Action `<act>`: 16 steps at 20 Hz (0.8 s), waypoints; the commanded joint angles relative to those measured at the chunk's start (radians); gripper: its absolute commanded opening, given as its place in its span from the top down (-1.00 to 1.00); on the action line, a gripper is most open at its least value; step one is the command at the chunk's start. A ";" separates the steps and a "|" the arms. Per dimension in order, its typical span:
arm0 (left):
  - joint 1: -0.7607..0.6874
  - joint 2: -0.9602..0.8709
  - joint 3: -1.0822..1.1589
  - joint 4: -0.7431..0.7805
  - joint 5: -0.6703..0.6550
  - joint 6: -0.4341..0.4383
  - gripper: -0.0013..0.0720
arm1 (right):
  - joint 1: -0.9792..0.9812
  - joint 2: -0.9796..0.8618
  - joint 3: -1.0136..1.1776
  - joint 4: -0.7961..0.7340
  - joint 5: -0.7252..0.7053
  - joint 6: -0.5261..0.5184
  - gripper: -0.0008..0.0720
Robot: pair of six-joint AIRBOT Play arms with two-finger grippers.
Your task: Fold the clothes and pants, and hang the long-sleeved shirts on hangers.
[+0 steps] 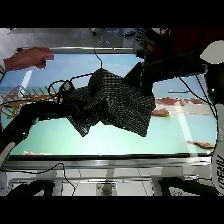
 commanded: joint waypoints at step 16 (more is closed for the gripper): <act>0.085 -0.017 0.000 0.036 0.022 0.025 -0.57 | -0.201 0.028 0.113 0.275 0.207 0.020 0.85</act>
